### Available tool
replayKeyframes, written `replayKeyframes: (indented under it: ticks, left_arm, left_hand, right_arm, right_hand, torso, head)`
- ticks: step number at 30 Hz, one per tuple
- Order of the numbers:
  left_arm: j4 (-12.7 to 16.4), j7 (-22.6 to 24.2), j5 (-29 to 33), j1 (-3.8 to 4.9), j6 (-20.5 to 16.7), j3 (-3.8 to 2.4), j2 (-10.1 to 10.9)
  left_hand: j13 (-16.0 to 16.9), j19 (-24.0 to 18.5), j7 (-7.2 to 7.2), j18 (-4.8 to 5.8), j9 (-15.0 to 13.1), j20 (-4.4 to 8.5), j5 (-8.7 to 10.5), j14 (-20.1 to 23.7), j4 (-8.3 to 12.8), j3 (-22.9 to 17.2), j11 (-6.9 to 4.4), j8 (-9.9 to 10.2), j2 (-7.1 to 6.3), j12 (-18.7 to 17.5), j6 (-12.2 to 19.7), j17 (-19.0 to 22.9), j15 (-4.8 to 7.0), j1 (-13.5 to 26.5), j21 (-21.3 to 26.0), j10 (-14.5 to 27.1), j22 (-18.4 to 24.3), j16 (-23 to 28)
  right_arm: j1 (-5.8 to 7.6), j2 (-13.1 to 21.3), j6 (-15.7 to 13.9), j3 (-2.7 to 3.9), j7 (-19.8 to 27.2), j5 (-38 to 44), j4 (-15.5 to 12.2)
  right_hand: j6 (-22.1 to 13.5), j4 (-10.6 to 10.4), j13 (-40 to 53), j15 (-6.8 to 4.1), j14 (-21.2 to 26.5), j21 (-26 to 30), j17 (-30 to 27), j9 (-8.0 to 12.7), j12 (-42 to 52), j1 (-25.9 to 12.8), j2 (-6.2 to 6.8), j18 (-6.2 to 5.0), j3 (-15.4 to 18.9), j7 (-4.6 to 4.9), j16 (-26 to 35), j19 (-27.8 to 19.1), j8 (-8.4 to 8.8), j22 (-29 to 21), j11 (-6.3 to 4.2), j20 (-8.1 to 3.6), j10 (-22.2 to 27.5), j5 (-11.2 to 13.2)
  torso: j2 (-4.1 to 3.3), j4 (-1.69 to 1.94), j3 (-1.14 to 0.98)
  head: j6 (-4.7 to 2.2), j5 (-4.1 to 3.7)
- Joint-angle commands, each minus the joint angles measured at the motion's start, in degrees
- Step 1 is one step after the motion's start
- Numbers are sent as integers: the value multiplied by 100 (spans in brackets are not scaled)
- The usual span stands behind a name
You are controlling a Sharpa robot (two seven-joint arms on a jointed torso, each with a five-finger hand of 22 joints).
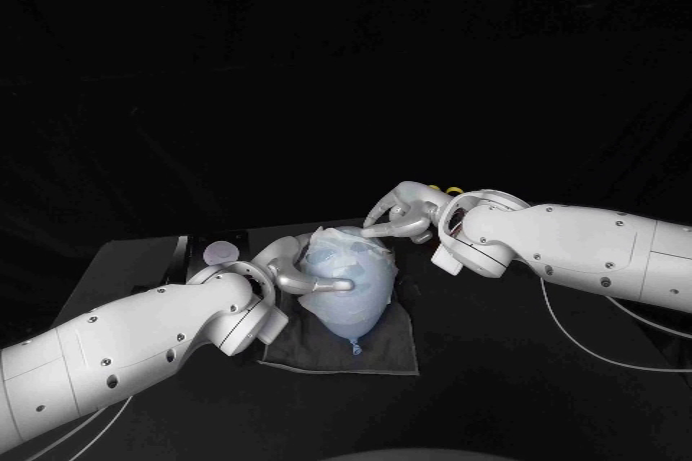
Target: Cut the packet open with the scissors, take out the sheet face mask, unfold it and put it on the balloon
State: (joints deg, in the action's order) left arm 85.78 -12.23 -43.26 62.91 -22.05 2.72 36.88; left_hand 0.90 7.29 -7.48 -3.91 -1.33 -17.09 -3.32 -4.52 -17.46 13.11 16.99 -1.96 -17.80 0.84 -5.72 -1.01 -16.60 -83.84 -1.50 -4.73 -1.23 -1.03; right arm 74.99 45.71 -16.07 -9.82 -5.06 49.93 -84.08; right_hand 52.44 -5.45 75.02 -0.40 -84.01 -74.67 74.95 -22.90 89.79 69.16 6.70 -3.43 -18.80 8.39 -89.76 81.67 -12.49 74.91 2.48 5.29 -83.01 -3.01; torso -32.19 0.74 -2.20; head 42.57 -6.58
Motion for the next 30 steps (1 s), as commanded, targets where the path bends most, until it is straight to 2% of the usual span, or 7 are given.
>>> replayKeyframes:
  ticks: [1,9,19,26,30]
  left_arm:
    - [-15,-11,-44,3,89,2,-19]
    - [-43,-5,2,1,98,4,-35]
    - [-57,-10,10,1,107,4,-35]
    - [-65,-12,9,1,106,5,-36]
    - [-64,-12,9,1,109,5,-40]
  left_hand:
    - [-8,-47,-993,75,-8,-7,26,41,11,6,-25,-8,-31,-5,-26,4,11,-54,36,20,7,19]
    - [-8,-39,-994,75,-8,-7,25,46,11,4,-24,-7,-31,-5,-24,5,11,-64,34,21,6,20]
    - [-9,-41,-994,74,-8,-7,25,48,11,4,-24,-7,-31,-6,-24,5,11,-72,34,26,6,20]
    - [-9,-41,-994,74,-8,-7,25,48,11,4,-24,-7,-31,-6,-24,5,11,-72,34,26,6,20]
    - [-9,-41,-994,74,-8,-7,25,48,11,4,-24,-7,-31,-6,-24,5,11,-72,34,26,6,20]
  right_arm:
    - [-11,1,137,1,122,10,-74]
    - [-26,18,226,0,98,47,-161]
    - [-42,65,163,0,128,152,-262]
    - [-57,51,95,0,81,541,-307]
    - [-72,36,10,0,48,801,-318]
  right_hand:
    - [57,3,1498,11,-599,-36,1505,7,21,66,3,-24,30,-2,-24,14,3,380,115,41,-699,23]
    - [103,-5,1498,4,-599,-42,1505,10,21,80,12,-23,59,-11,-24,18,3,388,107,36,-699,24]
    - [155,-36,1498,-7,-599,-46,1505,21,21,82,36,-21,125,-28,-24,23,15,396,93,27,-699,23]
    - [450,254,1498,-84,-599,-83,1505,30,21,654,-180,-13,-144,-134,-24,49,-25,438,-2,-32,-699,22]
    - [665,402,1498,-129,-599,-97,1505,20,21,826,-230,-9,-277,-200,-24,58,-83,455,-56,-71,-699,22]
  torso:
    - [0,-3,4]
    - [2,1,2]
    - [3,-3,-3]
    - [2,-2,0]
    - [1,-2,2]
  head:
    - [14,1]
    - [32,17]
    - [36,18]
    - [57,1]
    - [63,1]
